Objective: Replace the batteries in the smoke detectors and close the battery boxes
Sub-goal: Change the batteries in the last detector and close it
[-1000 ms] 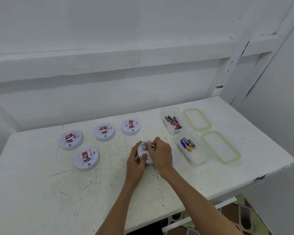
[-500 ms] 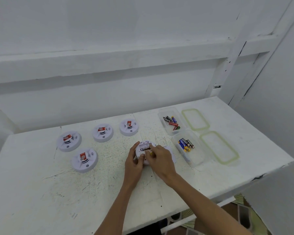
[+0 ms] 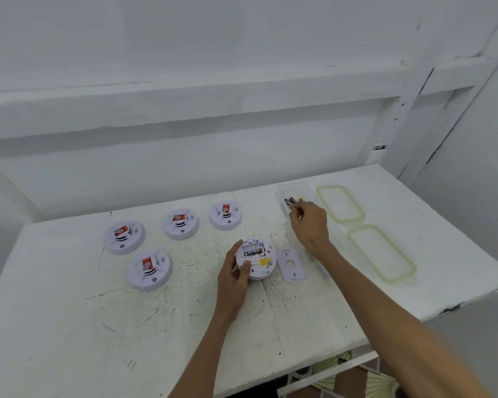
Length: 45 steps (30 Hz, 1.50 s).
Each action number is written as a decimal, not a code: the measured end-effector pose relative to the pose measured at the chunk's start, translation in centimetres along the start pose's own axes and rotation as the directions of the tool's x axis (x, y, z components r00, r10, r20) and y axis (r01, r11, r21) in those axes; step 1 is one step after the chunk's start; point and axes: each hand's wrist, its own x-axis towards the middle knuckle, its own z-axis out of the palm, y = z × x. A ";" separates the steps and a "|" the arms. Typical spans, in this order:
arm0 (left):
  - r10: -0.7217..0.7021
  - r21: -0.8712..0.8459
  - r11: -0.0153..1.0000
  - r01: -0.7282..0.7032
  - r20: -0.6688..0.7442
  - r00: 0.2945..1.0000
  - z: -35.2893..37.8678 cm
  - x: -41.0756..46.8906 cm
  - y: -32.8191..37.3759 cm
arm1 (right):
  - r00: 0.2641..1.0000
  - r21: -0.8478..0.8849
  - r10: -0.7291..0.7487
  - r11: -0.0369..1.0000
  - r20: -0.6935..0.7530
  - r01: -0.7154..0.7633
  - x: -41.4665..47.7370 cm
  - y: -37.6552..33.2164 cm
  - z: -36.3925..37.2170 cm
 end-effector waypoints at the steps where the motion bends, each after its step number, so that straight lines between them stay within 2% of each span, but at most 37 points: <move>1: 0.002 0.000 1.000 -0.002 0.000 1.000 0.0 0.0 0.0 | 1.000 -0.041 0.014 0.999 0.024 -0.013 0.8 0.5 0.1; 4: -0.001 -0.002 1.000 0.001 -0.001 1.000 0.0 0.0 -0.1 | 0.993 -0.136 0.031 0.991 0.117 -0.015 2.7 2.1 0.7; 8: -0.017 -0.011 1.000 0.017 -0.002 1.000 -0.1 0.0 -0.2 | 0.952 -0.186 0.148 0.978 0.267 -0.100 4.6 3.2 1.4; 14: 0.003 -0.004 1.000 -0.003 -0.001 1.000 0.0 0.1 0.0 | 0.835 -0.371 0.165 0.927 0.524 0.049 7.2 3.6 2.0; 19: -0.008 -0.004 1.000 0.008 -0.004 1.000 0.0 0.0 0.1 | 0.744 -0.437 0.189 0.887 0.640 0.151 8.6 3.7 3.0; 23: -0.005 -0.002 1.000 0.005 -0.009 1.000 0.0 0.1 0.0 | 0.762 -0.481 0.184 0.857 0.621 0.186 9.0 3.6 3.4; 26: -0.007 -0.006 1.000 0.007 -0.008 1.000 0.0 0.1 -0.1 | 0.746 -0.491 0.180 0.843 0.641 0.219 9.0 3.4 3.1; 30: -0.006 -0.008 1.000 0.006 -0.005 1.000 0.0 0.2 -0.2 | 0.758 -0.448 0.204 0.885 0.620 0.128 9.0 3.9 2.8; 34: -0.004 0.012 1.000 0.004 0.004 1.000 0.0 0.4 -0.5 | 0.725 -0.453 0.222 0.881 0.652 0.138 8.9 3.7 2.7; 37: -0.005 0.016 1.000 0.005 0.004 1.000 0.0 0.4 -0.5 | 0.745 -0.473 0.224 0.870 0.628 0.138 8.8 3.5 2.5; 41: -0.009 -0.002 1.000 0.009 0.005 1.000 -0.1 0.4 -0.4 | 0.785 -0.424 0.229 0.904 0.575 0.047 8.7 3.5 2.3; 45: -0.007 -0.015 1.000 0.007 0.004 1.000 -0.1 0.3 -0.5 | 0.794 -0.260 0.315 0.944 0.520 -0.204 8.9 3.5 2.2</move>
